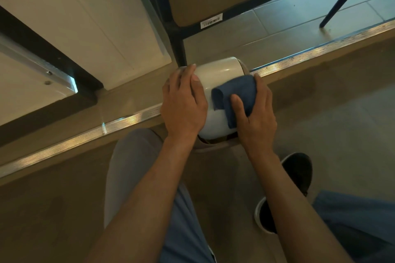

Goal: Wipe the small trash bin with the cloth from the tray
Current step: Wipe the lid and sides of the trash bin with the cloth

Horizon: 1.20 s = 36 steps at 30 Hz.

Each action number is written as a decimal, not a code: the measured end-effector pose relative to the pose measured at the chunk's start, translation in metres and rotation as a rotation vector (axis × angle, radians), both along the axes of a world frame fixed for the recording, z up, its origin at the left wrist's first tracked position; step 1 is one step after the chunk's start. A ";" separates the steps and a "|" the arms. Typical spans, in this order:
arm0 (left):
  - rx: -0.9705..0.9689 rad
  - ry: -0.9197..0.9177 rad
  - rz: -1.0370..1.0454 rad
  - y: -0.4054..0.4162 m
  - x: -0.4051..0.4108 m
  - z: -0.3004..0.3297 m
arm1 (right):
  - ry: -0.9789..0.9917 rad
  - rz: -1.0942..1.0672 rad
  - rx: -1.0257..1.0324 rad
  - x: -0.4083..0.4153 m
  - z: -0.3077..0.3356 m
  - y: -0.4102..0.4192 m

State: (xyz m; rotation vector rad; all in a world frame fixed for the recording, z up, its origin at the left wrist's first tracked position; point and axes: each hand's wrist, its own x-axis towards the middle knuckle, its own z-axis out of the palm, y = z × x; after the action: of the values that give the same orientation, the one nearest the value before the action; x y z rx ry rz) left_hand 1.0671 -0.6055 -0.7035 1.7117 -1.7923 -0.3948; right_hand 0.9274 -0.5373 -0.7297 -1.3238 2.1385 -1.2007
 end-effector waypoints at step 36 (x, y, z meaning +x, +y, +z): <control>0.072 -0.128 -0.221 -0.032 0.011 0.013 | 0.122 -0.109 -0.031 0.016 -0.002 -0.006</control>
State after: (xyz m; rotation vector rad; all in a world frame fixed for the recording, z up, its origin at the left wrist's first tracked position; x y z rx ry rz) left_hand 1.0783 -0.6375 -0.6905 1.6237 -2.0929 -0.4554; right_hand 0.9438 -0.5432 -0.7312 -1.3400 2.3134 -1.2285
